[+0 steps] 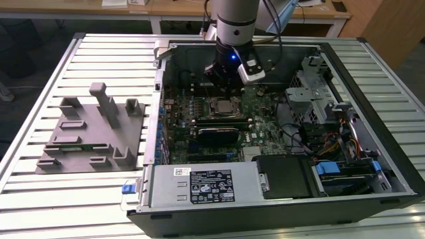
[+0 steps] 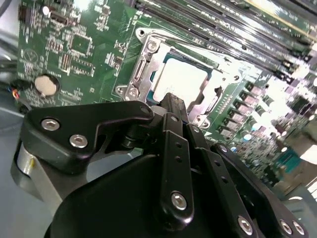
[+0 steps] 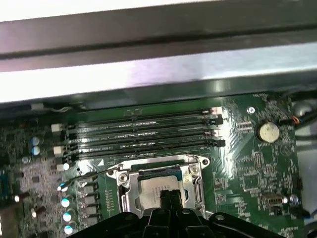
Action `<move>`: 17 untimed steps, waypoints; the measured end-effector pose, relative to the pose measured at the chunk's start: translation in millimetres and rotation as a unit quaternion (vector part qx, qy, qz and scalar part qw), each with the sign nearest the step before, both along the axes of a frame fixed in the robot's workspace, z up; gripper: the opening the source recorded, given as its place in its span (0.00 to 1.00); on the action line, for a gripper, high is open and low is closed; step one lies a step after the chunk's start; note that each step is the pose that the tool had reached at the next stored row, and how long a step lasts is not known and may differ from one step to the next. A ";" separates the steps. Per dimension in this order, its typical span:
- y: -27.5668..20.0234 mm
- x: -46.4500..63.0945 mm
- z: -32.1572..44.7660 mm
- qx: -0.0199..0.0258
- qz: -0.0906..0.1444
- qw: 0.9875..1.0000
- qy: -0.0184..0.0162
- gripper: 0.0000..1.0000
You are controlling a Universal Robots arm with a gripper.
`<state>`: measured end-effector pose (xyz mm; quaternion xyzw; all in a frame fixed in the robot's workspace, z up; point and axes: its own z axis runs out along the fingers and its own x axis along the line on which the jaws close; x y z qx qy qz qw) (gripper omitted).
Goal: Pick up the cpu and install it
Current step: 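Close the cpu cover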
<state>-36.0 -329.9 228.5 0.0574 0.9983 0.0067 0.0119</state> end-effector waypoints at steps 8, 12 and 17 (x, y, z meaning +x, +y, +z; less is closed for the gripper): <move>0.0 0.0 -0.2 0.000 0.032 0.999 0.000 0.11; -1.5 0.0 -0.3 0.000 0.032 0.999 0.000 0.11; -3.5 -0.1 -0.9 0.000 0.032 0.999 0.000 0.11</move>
